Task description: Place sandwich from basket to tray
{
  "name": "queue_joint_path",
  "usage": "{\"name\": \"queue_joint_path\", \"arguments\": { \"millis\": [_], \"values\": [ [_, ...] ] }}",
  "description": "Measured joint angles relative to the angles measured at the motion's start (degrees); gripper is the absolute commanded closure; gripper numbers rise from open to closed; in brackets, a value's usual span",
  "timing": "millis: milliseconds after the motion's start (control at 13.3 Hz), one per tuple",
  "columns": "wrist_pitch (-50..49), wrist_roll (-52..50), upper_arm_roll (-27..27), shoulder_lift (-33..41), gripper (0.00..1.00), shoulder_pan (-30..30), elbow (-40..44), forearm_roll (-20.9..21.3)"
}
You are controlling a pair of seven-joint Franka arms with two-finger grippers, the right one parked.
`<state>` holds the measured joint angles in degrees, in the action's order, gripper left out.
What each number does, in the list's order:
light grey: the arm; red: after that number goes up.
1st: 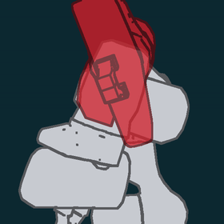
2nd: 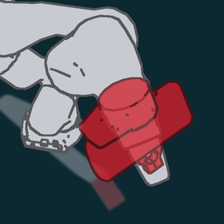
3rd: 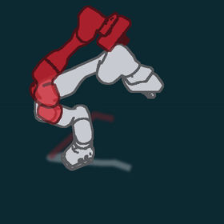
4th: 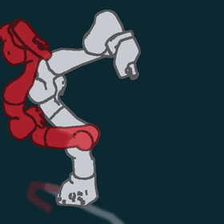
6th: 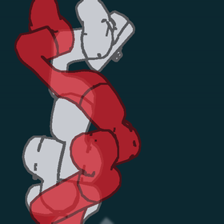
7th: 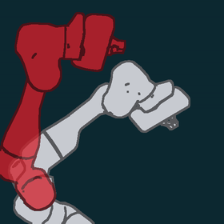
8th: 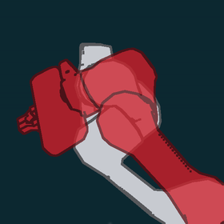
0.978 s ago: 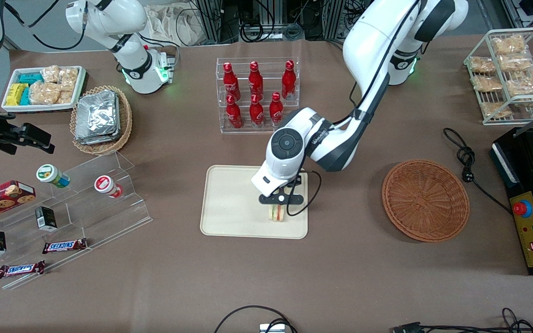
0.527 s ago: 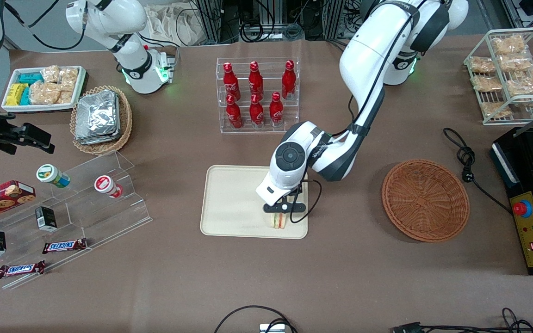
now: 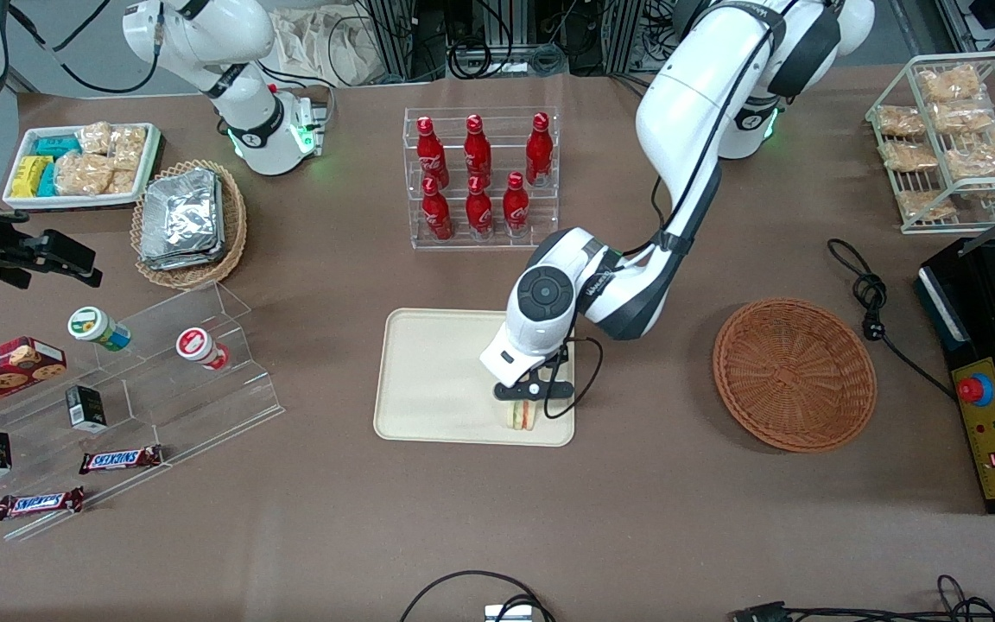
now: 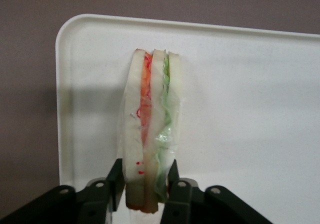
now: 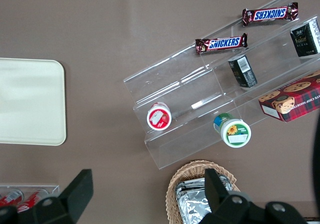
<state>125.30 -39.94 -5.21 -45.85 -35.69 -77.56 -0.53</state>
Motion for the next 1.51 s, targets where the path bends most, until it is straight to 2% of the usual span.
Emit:
{"name": "queue_joint_path", "arguments": {
  "millis": [75, 301, 677, 1129, 1280, 1505],
  "values": [
    [0.00, -0.03, 0.01, 0.11, 0.00, 0.04, 0.00, 0.00],
    [-0.86, -0.18, 0.12, 1.10, 0.00, 0.24, 0.09, 0.00],
    [-15.86, -0.44, 0.56, 10.64, 0.00, 5.57, -1.92, 0.10],
    [-12.36, -0.33, 0.69, 32.29, 0.00, 11.35, -26.05, 0.35],
    [-13.87, 4.17, 0.80, 36.82, 0.00, 16.54, -28.66, 0.70],
    [-16.15, 15.70, 1.13, 40.12, 0.00, 28.42, -27.60, 0.59]
  ]
}}
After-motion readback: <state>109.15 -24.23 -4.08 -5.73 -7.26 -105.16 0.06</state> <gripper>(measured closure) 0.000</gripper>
